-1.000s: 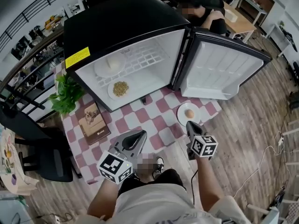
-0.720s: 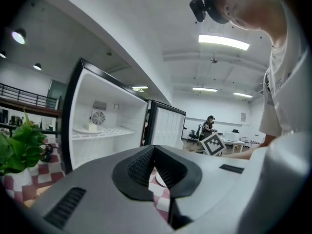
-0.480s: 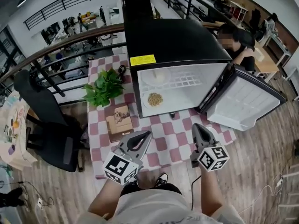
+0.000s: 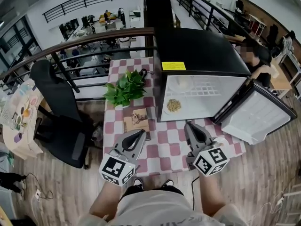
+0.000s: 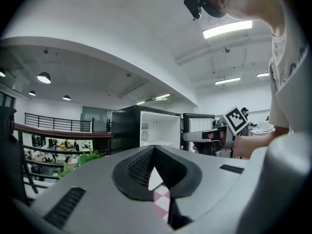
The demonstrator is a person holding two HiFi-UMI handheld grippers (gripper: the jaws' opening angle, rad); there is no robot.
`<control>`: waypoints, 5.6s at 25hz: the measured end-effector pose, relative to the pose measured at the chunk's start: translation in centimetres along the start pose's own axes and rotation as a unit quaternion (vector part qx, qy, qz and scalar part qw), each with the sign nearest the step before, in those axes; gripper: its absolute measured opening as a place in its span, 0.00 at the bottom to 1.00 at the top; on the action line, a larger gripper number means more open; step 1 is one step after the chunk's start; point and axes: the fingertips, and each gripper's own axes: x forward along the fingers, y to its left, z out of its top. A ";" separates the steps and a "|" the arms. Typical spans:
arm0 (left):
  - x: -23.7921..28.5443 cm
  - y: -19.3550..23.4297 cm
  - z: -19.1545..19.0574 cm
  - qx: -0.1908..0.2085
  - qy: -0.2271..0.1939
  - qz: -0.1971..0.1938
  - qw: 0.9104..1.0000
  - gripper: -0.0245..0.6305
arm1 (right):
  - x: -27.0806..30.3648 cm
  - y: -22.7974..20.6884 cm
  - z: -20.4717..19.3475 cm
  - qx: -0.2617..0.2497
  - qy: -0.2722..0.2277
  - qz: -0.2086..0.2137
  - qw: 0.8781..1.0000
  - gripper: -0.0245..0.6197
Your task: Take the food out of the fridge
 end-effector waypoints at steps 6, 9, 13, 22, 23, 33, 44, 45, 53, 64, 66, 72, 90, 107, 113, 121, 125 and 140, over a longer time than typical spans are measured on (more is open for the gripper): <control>-0.8 1.1 0.0 0.005 0.004 0.017 1.000 0.04 | 0.5 1.8 0.4 -0.006 0.002 0.015 1.000 0.08; -0.7 1.1 0.3 -0.001 -0.005 0.014 1.000 0.04 | 0.5 1.3 0.5 0.002 0.001 0.011 1.000 0.08; -0.5 0.8 0.5 -0.006 -0.017 0.003 1.000 0.04 | 0.4 0.3 0.5 0.016 0.001 0.002 1.000 0.08; 0.1 0.3 0.0 -0.009 -0.011 -0.005 1.000 0.04 | 3.4 -4.5 -0.2 0.201 0.009 -0.014 0.979 0.18; 0.2 0.2 -0.1 -0.010 -0.009 -0.005 1.000 0.04 | 3.9 -5.3 0.0 0.230 0.003 -0.016 0.973 0.20; 0.6 0.3 -0.6 -0.017 -0.007 -0.003 1.000 0.04 | 10.3 -13.8 -0.8 0.488 -0.023 -0.069 0.870 0.22; 0.6 1.1 -1.3 -0.027 -0.002 0.002 1.000 0.04 | 14.5 -16.8 -2.9 0.552 0.017 -0.123 0.825 0.23; 0.6 1.2 -1.3 -0.028 -0.002 0.002 1.000 0.04 | 14.7 -16.9 -3.0 0.555 0.018 -0.126 0.822 0.23; 0.9 1.4 -1.2 -0.034 -0.006 -0.006 0.999 0.04 | 15.6 -17.2 -3.7 0.570 0.045 -0.164 0.804 0.25; 0.8 1.7 -1.0 -0.032 -0.010 -0.009 0.999 0.04 | 16.3 -17.4 -3.3 0.607 -0.007 -0.157 0.779 0.25; 0.8 1.8 -1.0 -0.031 -0.009 -0.009 0.999 0.04 | 16.4 -17.5 -3.3 0.611 -0.016 -0.155 0.776 0.25; 0.4 2.0 -1.1 -0.029 -0.004 -0.007 1.000 0.04 | 17.0 -17.9 -3.2 0.611 -0.028 -0.163 0.774 0.23; 0.4 1.3 -1.0 -0.027 0.000 -0.021 0.999 0.04 | 12.4 -16.7 -2.7 0.624 -0.094 -0.107 0.768 0.09; 5.9 -8.5 -3.0 -0.019 0.030 -0.173 0.984 0.04 | -6.4 -13.7 -5.1 0.586 -0.161 -0.119 0.786 0.09; 7.8 -12.8 -5.2 -0.016 0.050 -0.236 0.970 0.04 | -14.0 -15.0 -9.5 0.582 -0.185 -0.170 0.773 0.09; 9.6 -16.6 -8.6 -0.011 0.076 -0.275 0.958 0.04 | -18.9 -15.6 -15.8 0.599 -0.187 -0.203 0.752 0.09; 10.1 -17.6 -10.7 -0.007 0.094 -0.283 0.955 0.04 | -19.2 -16.1 -18.7 0.609 -0.180 -0.207 0.744 0.09; 10.4 -16.9 -14.6 -0.015 0.133 -0.266 0.955 0.04 | -17.5 -17.4 -27.7 0.648 -0.111 -0.236 0.715 0.09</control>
